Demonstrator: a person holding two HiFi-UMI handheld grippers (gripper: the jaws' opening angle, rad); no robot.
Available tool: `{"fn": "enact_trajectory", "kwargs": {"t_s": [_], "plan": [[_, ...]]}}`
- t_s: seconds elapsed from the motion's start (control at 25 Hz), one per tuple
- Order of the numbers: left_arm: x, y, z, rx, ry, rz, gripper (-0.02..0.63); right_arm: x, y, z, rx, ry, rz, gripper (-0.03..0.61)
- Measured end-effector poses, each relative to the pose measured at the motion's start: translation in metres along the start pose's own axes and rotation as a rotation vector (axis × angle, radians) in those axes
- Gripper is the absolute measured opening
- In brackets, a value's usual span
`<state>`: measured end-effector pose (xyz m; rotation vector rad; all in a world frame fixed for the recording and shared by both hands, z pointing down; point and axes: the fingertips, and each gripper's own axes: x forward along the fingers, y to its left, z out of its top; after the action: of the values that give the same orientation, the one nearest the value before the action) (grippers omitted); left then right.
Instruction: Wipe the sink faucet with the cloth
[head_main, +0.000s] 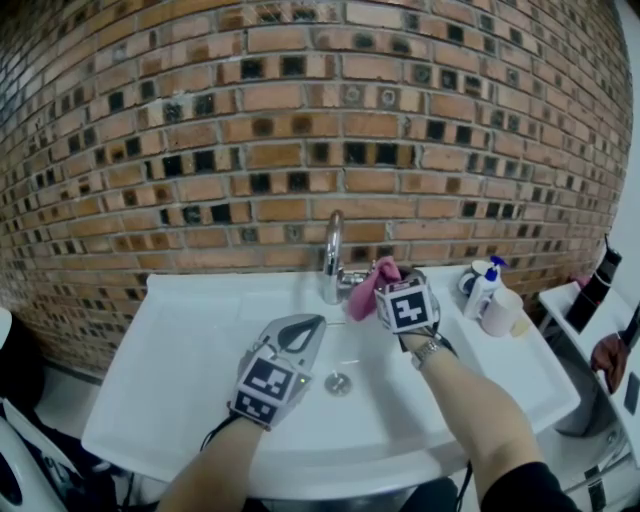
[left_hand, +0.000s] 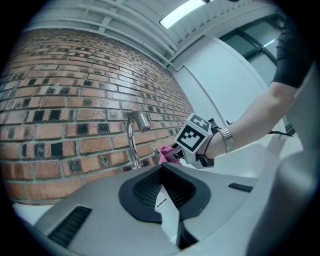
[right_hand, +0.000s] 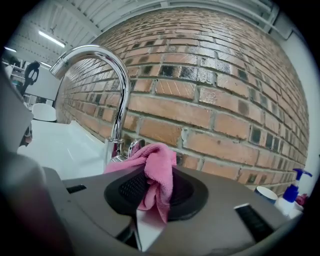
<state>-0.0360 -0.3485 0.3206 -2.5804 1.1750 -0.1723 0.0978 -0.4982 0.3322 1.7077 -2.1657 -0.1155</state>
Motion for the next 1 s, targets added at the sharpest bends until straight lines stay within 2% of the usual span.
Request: {"fn": "enact_trajectory", "kwargs": {"t_s": [1.0], "plan": [[-0.002,0.004,0.002,0.004,-0.007,0.01,0.006,-0.033,-0.005,0.043,-0.014,-0.117,-0.008,0.092]]}}
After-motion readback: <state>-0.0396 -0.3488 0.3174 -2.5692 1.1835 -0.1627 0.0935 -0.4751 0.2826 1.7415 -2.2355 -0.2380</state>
